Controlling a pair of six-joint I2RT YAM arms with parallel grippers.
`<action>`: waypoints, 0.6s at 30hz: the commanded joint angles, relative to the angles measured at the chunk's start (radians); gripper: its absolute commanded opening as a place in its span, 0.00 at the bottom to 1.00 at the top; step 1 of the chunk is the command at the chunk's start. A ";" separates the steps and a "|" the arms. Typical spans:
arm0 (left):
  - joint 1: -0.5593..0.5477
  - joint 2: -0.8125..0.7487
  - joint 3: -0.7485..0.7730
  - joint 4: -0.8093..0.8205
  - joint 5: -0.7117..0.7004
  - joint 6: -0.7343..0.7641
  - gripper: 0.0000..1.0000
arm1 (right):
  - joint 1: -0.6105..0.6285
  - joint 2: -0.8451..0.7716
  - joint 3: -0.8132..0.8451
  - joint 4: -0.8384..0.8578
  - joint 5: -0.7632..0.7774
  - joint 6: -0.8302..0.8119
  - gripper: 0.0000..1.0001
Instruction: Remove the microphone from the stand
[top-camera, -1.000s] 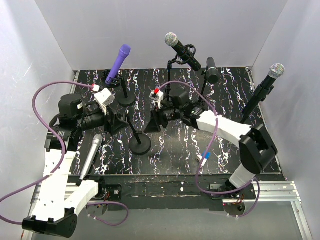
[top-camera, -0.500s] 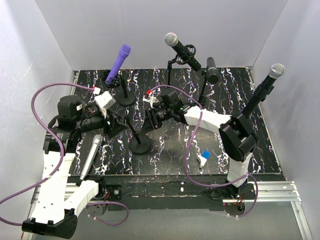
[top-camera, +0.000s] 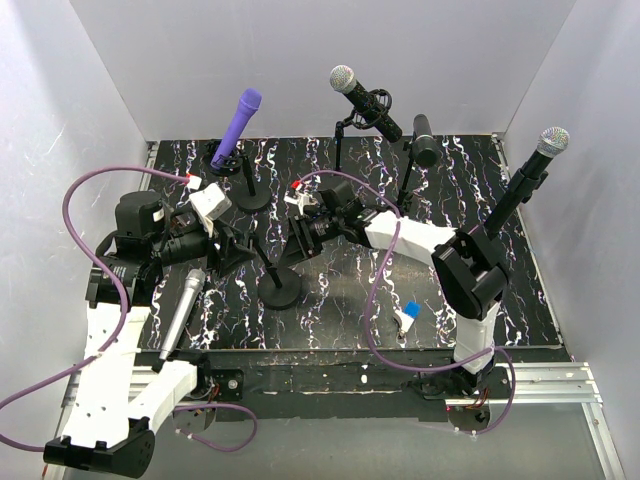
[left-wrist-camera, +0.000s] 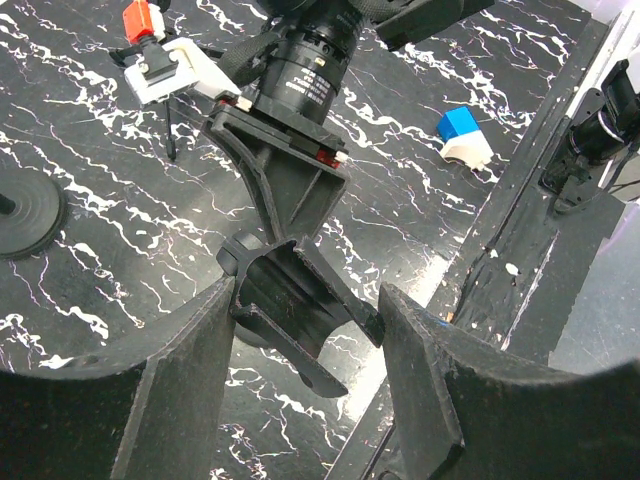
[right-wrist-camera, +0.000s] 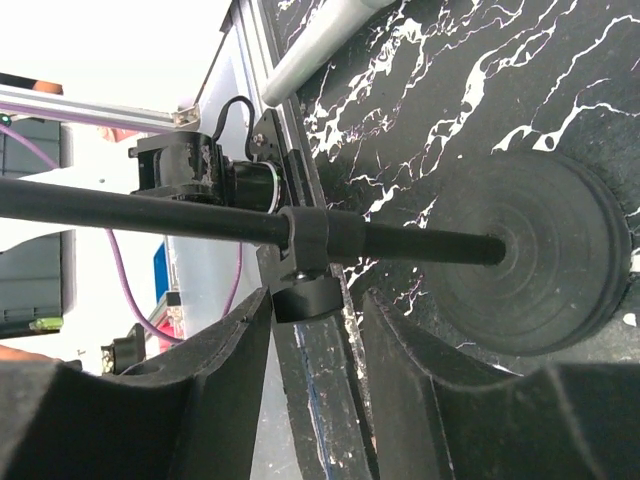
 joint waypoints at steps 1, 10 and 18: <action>0.003 0.005 0.015 -0.042 0.005 0.006 0.20 | 0.001 0.030 0.064 0.045 -0.007 0.016 0.49; 0.003 0.011 0.015 -0.042 -0.006 0.003 0.20 | -0.001 -0.005 0.048 0.041 0.052 -0.131 0.01; 0.003 0.014 0.008 -0.025 -0.014 -0.068 0.20 | 0.074 -0.216 -0.117 0.175 0.391 -0.781 0.01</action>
